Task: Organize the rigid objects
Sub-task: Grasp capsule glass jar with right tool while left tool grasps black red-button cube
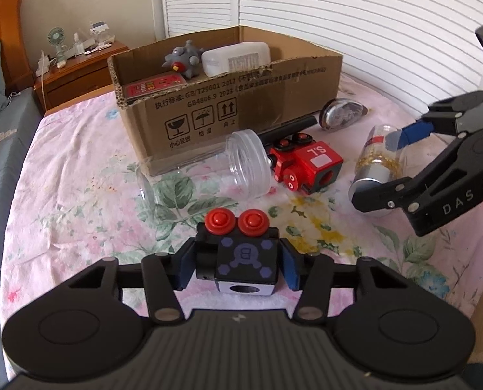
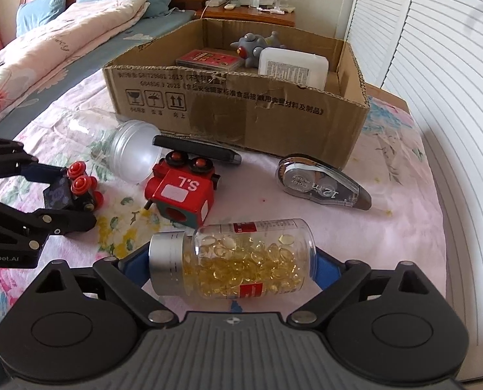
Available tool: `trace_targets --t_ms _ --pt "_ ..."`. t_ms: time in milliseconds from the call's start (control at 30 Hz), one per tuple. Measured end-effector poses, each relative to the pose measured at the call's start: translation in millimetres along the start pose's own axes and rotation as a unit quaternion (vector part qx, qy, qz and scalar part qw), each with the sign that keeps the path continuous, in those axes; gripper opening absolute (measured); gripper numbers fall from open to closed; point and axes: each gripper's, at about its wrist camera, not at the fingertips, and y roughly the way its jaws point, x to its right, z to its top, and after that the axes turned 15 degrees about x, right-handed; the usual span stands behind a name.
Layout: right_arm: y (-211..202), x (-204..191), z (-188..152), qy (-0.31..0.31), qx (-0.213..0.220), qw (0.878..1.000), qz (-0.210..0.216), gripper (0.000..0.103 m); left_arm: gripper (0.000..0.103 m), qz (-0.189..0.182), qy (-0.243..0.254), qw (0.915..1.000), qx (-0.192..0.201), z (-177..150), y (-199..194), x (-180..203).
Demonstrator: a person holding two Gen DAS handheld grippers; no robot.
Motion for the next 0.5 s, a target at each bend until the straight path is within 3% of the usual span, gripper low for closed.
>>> trace_targets --t_ms 200,500 --pt "-7.4 1.3 1.2 0.009 -0.006 1.0 0.017 0.098 0.051 -0.001 0.013 0.9999 -0.008 3.5 -3.6 -1.4" --pt "-19.7 9.2 7.8 0.015 -0.009 1.0 0.024 0.097 0.051 -0.033 0.017 0.9991 -0.022 15.7 -20.2 -3.9"
